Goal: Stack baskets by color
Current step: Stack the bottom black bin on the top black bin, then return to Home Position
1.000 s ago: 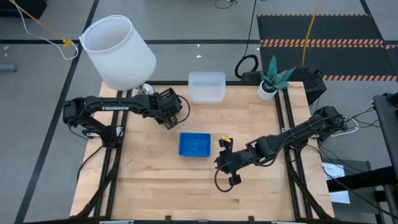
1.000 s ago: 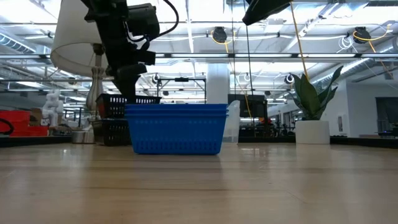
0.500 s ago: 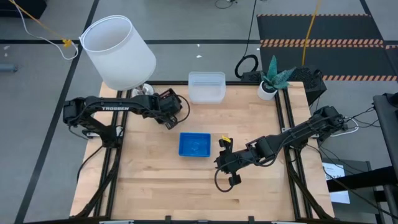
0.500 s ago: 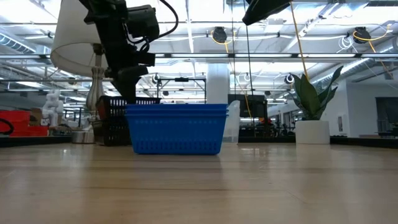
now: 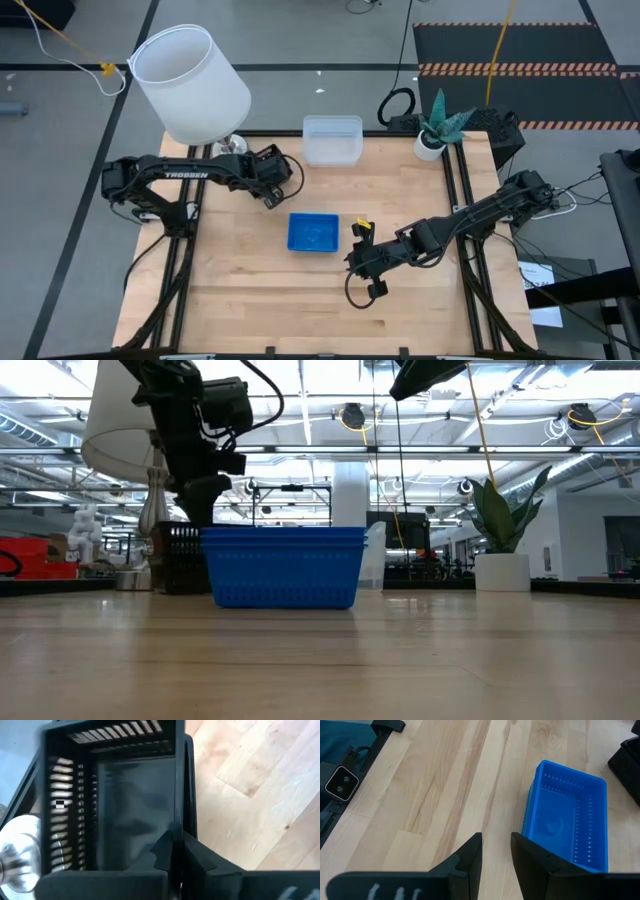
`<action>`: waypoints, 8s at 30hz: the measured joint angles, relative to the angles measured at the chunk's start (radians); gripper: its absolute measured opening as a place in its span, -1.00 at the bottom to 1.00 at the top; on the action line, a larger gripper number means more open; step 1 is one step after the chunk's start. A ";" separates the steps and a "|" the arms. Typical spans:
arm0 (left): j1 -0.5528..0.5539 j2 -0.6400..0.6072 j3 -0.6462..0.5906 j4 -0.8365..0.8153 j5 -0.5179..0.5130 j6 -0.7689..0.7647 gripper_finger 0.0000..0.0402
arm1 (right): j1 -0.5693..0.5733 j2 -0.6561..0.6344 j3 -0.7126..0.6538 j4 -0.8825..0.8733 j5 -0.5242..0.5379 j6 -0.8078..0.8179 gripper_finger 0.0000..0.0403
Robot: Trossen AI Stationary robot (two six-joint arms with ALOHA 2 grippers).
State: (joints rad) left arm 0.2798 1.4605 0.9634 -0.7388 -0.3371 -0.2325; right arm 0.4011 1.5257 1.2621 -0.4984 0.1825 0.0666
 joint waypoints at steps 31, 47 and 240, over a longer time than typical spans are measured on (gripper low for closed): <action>-0.001 -0.009 0.023 0.045 0.071 -0.007 -0.37 | 0.000 0.000 0.000 0.000 0.000 0.000 -0.51; -0.194 -0.253 0.045 0.095 0.075 0.044 -0.37 | 0.037 -0.104 -0.005 0.020 0.158 -0.033 -0.60; -0.240 -1.343 -0.953 0.841 0.390 0.299 -0.99 | -0.334 -1.523 -1.212 0.538 -0.208 -0.314 -1.00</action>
State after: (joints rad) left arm 0.0395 0.1174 0.0109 0.1024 0.0528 0.0666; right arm 0.0669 0.0029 0.0498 0.0399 -0.0257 -0.2478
